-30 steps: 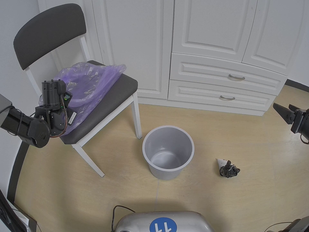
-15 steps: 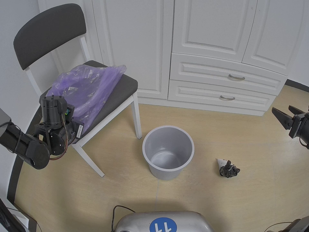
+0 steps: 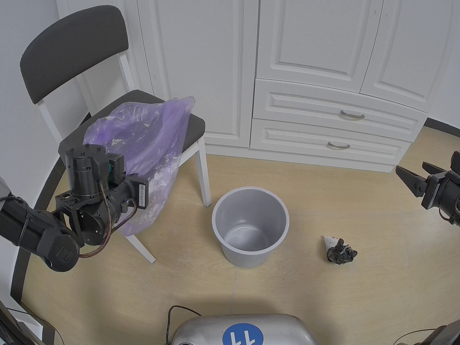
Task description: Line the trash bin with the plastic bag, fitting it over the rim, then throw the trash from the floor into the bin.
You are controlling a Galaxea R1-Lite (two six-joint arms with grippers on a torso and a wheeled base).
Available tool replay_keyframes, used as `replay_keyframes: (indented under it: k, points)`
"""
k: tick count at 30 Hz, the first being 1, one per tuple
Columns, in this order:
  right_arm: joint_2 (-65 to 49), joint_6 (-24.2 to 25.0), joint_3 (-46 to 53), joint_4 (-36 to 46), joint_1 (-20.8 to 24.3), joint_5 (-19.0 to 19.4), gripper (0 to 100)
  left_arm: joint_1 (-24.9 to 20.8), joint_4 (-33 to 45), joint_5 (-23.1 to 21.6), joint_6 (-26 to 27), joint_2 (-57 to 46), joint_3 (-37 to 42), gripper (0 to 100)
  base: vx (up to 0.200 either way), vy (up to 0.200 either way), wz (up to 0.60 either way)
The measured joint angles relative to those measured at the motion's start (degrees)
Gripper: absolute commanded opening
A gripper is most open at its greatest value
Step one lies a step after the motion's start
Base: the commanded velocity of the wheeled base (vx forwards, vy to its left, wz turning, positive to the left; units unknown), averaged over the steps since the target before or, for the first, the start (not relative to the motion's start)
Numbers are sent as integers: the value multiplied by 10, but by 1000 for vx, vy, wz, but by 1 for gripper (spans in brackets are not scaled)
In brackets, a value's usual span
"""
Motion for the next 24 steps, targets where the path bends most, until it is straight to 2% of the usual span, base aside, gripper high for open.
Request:
replay_keyframes:
  k: [6, 17, 20, 24]
  points:
    - [13, 0, 4, 0, 21, -12, 100, -26, -11, -20, -36, -3, 3, 0, 0, 0, 0]
    - [42, 2, 15, -4, 73, -16, 100, -29, -26, -30, -40, -6, 6, 0, 0, 0, 0]
    - [51, 4, 12, -6, 90, -47, 100, -28, -35, -47, -41, -12, 6, 0, 0, 0, 0]
    - [60, 13, 1, -7, 121, -110, 100, -30, -46, -79, -43, -28, 9, 0, 0, 0, 0]
